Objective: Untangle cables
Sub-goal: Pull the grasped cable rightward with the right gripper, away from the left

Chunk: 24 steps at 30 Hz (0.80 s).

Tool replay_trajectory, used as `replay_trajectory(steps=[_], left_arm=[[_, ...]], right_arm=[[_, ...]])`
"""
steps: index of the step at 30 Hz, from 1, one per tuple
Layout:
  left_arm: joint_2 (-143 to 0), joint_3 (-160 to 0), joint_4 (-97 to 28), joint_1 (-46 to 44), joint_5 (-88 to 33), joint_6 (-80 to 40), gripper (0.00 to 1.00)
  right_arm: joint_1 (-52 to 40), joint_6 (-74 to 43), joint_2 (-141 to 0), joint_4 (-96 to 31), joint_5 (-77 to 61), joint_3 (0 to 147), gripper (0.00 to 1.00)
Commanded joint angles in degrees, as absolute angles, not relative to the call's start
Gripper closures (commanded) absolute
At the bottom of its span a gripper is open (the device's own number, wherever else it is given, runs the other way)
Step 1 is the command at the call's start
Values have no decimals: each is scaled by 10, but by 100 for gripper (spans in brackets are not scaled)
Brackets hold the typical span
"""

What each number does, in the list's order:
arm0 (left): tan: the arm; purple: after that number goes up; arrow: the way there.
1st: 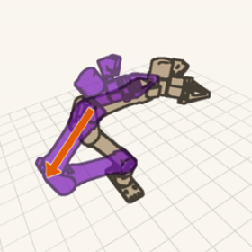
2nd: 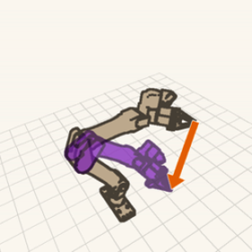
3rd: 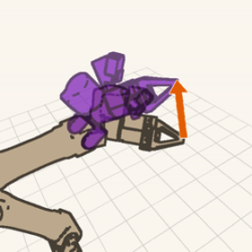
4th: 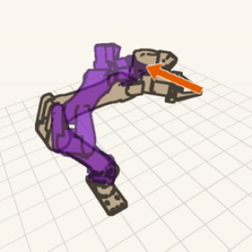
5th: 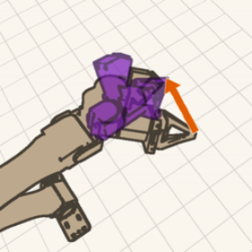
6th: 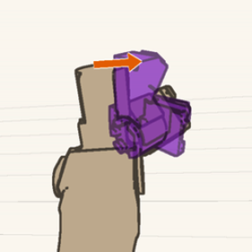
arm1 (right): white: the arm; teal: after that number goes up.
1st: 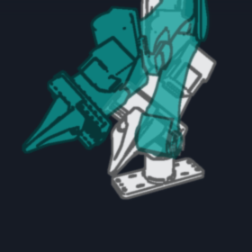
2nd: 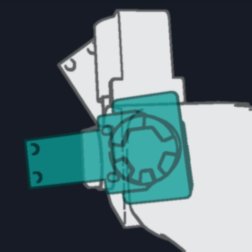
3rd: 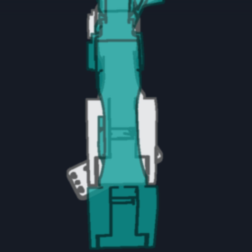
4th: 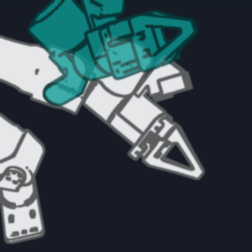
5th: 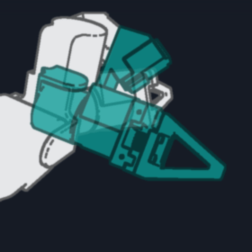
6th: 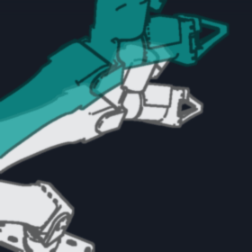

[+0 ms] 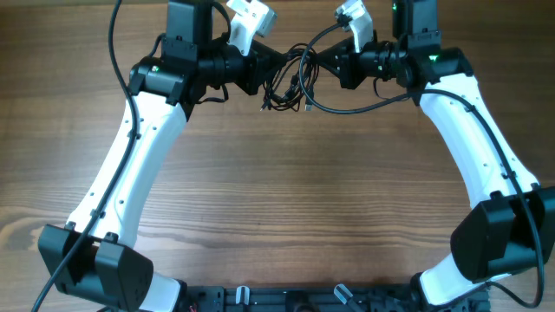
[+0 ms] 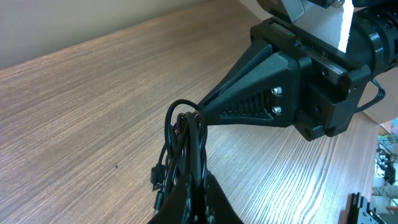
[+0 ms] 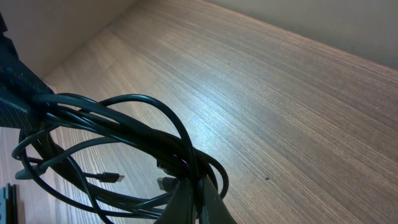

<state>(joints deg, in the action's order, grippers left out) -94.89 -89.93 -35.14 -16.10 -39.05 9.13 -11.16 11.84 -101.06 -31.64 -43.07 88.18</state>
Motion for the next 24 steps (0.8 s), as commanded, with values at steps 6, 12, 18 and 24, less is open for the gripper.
replay_trajectory(steps=[6,12,18,24], left_arm=[[-928,-900,-349,-161,-307,88,95],[-928,-900,-356,-161,-238,88,95],[-928,-900,-370,-141,-209,88,95],[-928,-900,-370,-88,-209,88,95]], right_arm=[[-111,60,-1019,-315,-338,876,96],[-110,-7,-1019,-316,-230,876,96],[-106,-37,-1019,-328,-163,876,96],[-81,-69,-1019,-354,-103,876,96]])
